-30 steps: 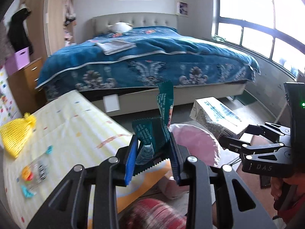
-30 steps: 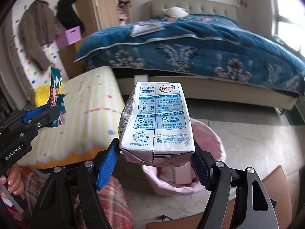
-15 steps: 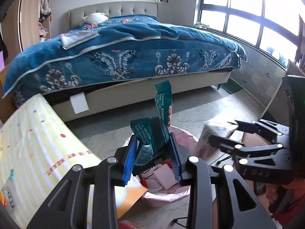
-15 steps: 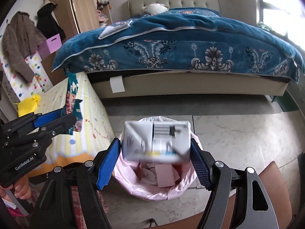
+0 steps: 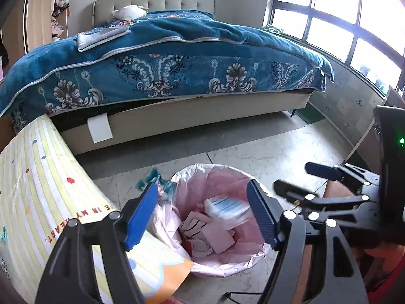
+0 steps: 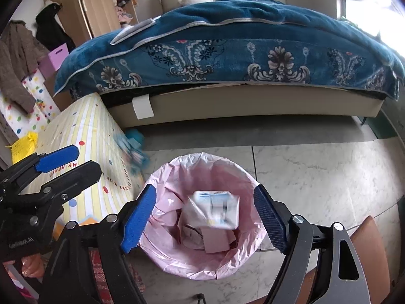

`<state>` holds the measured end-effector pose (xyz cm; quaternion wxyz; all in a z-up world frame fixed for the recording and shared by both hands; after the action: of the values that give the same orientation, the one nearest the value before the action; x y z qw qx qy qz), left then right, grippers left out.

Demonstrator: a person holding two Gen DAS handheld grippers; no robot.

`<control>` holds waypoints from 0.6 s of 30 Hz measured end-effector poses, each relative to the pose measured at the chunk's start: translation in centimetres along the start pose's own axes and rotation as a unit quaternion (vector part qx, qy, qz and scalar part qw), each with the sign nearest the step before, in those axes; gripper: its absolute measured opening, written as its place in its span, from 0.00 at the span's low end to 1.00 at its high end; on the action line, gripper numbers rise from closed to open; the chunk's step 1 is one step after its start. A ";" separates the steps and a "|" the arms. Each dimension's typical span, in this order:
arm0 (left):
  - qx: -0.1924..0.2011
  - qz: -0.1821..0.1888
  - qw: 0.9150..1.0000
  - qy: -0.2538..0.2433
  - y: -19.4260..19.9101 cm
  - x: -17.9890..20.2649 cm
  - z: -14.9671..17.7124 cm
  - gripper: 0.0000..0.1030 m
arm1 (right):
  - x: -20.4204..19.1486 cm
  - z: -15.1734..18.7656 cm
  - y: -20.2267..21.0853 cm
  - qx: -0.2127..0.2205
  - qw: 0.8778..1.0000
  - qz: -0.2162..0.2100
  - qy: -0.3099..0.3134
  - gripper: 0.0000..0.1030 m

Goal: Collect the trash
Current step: 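Open both grippers over the wastebasket to drop the carton and packet, then move both grippers back over the table toward the clear mango bag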

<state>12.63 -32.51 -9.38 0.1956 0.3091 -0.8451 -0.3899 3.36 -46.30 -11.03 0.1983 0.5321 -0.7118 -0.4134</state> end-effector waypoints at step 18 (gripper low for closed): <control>0.056 -0.021 0.997 0.041 7.8 -3.2 1.5 0.68 | -0.3 1.3 4.3 0.037 0.999 -0.016 -0.021 0.76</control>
<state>11.27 -25.58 -4.47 0.2047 0.3529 -0.8501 -0.3329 0.00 -45.18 -8.27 0.1568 0.5417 -0.7219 -0.4011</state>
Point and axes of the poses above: each gripper's, at about its wrist camera, not at the fingertips, and y roughly against the way its jaws point, x to its right, z to its underside, the point moved 2 cm from there along -y, roughly the way its jaws point, and after that the axes turned 5 degrees about -x, right-handed, at the moved point
